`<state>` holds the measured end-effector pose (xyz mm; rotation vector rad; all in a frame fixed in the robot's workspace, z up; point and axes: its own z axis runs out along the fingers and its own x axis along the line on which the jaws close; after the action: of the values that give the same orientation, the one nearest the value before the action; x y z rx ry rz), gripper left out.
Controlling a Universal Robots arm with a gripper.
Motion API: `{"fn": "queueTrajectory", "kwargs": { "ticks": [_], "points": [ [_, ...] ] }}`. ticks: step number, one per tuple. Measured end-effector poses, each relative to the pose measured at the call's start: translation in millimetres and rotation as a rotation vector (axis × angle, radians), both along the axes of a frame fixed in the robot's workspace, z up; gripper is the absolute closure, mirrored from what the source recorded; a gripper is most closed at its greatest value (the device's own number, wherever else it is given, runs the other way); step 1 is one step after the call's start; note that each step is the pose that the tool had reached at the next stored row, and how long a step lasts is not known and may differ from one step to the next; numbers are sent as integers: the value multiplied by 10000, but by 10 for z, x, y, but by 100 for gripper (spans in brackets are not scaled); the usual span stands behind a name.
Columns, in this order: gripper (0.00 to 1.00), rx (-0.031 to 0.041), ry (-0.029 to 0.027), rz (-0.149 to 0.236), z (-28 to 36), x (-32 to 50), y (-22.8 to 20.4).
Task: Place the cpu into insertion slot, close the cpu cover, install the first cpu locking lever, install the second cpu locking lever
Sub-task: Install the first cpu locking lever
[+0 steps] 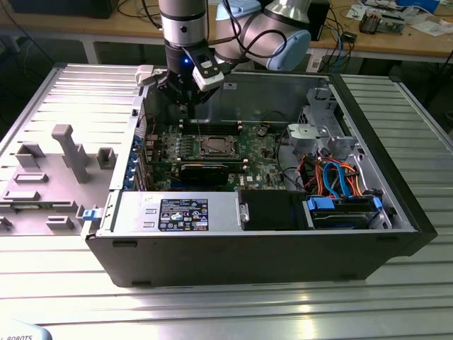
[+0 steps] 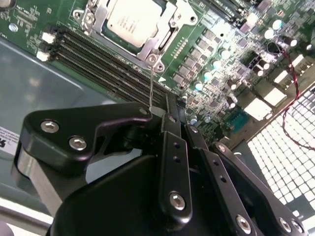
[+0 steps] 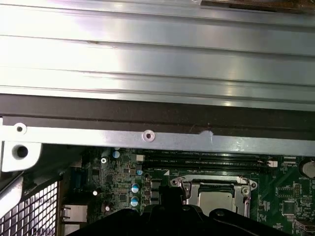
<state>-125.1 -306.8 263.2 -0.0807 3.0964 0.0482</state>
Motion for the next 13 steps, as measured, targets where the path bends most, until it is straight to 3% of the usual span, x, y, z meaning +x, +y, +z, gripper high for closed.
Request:
{"fn": "queueTrajectory", "kwargs": {
  "ticks": [5,13],
  "points": [
    [89,-23,1,-2,0,56,0],
    [89,-23,0,-2,0,68,0]
  ]
}}
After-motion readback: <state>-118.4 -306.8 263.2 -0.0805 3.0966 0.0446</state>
